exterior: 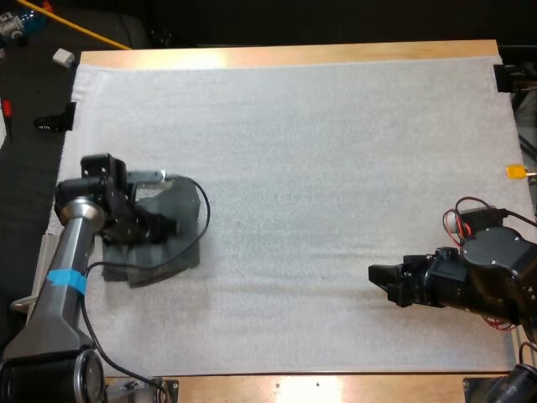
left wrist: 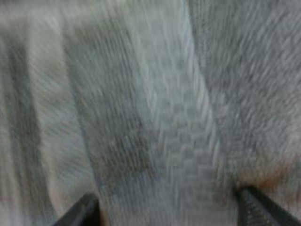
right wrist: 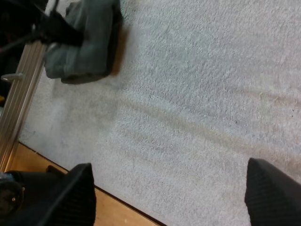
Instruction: Pick towel from pile, fold and stack
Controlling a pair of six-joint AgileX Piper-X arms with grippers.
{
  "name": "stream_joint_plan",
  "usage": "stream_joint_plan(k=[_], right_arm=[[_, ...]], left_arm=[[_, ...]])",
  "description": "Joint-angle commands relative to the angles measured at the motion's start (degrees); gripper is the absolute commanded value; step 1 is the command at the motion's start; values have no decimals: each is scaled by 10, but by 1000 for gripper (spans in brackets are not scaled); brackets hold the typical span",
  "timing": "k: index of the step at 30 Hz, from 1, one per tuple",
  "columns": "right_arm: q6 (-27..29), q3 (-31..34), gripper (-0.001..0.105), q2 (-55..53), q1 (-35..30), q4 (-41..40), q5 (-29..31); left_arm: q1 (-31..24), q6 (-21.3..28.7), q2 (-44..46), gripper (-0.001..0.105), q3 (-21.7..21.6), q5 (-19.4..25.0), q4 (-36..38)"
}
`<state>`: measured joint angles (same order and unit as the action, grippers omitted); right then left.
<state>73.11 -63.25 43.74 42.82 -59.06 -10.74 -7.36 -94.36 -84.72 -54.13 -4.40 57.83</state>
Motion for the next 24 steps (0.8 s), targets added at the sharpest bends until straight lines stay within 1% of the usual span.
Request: stream_joint_plan(k=[1,4,10,12,19,24], right_arm=[[3,-2,64,-2,-1,2,-5],[4,-2,64,-3,-1,5,-4],[2,-3,64,-3,-1,16,-5],[2,-2,65,-1,0,14,-3],[0,-2,65,-2,0,17,-2],[-1,-3,65,-5,0,18,-2]], left_arm=[[0,-6,15,59,-39,-14,-5],[0,-9,21,59,-58,-26,-18],[0,-21,0,59,-57,-24,-60],[2,-18,-6,59,-60,-26,-56],[1,-24,-97,59,-59,-50,-65],[2,-24,-106,59,-66,-57,-55]])
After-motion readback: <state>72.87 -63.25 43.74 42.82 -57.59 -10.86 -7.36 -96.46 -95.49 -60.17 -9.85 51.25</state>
